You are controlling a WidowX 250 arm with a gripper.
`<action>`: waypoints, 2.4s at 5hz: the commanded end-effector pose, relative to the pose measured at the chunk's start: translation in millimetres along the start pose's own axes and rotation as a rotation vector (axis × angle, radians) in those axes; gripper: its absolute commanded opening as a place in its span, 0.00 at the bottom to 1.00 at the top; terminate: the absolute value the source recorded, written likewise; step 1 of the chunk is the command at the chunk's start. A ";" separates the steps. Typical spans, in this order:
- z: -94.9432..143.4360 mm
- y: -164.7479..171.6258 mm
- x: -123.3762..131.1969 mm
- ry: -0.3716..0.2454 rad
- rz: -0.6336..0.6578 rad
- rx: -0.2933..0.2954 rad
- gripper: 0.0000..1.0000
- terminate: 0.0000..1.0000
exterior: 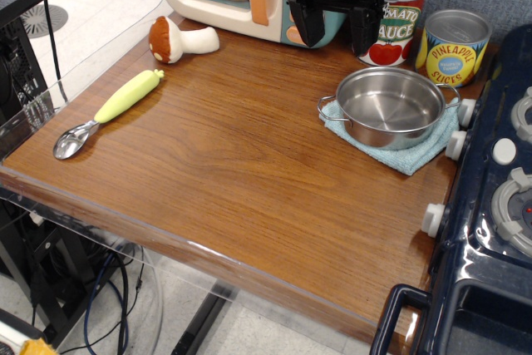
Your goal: Move the white object to directly under the blue towel and pot
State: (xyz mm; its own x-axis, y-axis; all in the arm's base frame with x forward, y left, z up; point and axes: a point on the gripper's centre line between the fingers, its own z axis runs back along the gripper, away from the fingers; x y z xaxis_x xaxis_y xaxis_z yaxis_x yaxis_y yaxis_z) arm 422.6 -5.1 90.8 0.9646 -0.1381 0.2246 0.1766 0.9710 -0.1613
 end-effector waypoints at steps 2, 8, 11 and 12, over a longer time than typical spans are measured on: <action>11.5 12.0 -13.2 0.001 0.063 0.016 1.00 0.00; 53.5 151.8 -34.0 -0.161 0.682 0.363 1.00 0.00; 28.0 189.2 -39.2 -0.052 0.815 0.460 1.00 0.00; 24.0 196.3 -41.4 -0.019 0.853 0.474 1.00 0.00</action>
State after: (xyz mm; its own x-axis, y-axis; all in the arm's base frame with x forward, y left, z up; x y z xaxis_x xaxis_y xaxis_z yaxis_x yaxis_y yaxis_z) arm 416.1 190.8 44.8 0.7504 0.6388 0.1700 -0.6602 0.7367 0.1459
